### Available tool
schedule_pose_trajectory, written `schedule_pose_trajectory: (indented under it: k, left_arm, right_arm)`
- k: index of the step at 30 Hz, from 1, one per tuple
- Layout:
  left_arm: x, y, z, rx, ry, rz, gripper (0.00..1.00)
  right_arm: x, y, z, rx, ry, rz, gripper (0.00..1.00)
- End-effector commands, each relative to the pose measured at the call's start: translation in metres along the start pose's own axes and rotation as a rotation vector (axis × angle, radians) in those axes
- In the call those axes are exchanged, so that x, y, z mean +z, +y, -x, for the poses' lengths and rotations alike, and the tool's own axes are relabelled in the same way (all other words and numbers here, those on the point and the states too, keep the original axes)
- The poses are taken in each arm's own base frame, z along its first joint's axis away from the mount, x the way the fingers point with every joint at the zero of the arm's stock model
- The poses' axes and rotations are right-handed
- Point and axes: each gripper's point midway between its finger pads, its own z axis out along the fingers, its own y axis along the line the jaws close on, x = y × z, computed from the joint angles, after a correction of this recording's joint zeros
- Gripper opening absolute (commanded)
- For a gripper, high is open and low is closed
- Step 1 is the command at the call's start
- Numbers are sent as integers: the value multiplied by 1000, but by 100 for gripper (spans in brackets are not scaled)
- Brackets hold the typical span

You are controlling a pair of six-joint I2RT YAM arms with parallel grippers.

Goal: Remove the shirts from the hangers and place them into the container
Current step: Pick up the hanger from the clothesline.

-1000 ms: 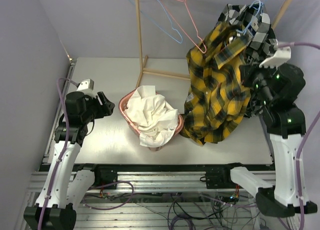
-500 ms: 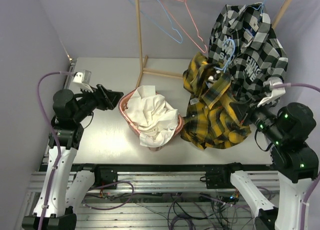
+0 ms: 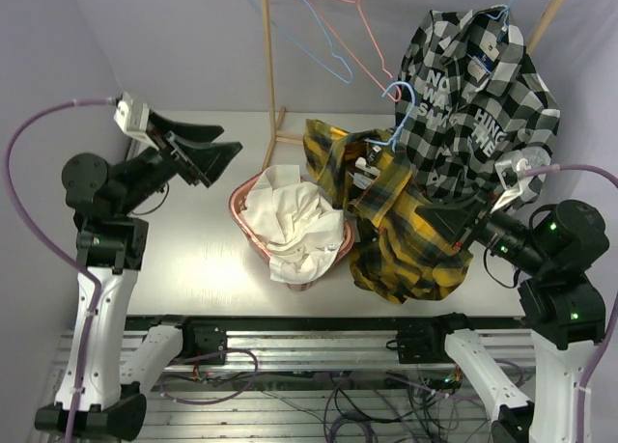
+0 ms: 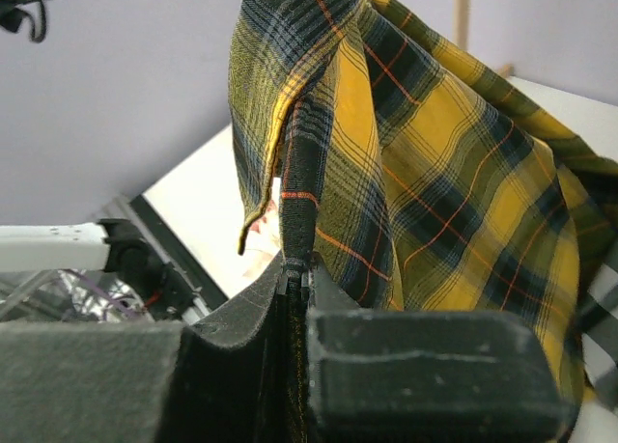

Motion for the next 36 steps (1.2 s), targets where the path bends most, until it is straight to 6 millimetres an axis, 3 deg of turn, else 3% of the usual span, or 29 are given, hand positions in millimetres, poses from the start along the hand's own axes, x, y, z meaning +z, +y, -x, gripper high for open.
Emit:
schedule_pose_trajectory:
  k: [1, 8, 13, 15, 18, 24, 27, 36]
  left_arm:
    - [20, 8, 15, 41, 39, 4, 80]
    - [56, 36, 36, 134, 51, 180, 82]
    - [90, 47, 20, 258, 170, 304, 82]
    - [90, 53, 21, 343, 152, 368, 82]
    - [76, 66, 26, 470, 75, 485, 82]
    - [72, 83, -6, 607, 105, 532, 81]
    - [81, 81, -22, 648, 107, 500, 81]
    - [99, 61, -33, 670, 41, 356, 84]
  right_arm:
    - [5, 31, 34, -32, -99, 185, 0]
    - [27, 14, 46, -12, -77, 175, 0]
    - [49, -3, 53, -1, -37, 171, 0]
    - [58, -9, 54, 8, -17, 181, 0]
    - [69, -14, 59, 10, 1, 203, 0]
    - [86, -19, 62, 24, 36, 269, 0]
    - [90, -18, 57, 47, 44, 308, 0]
    - [87, -5, 51, 88, 36, 392, 0]
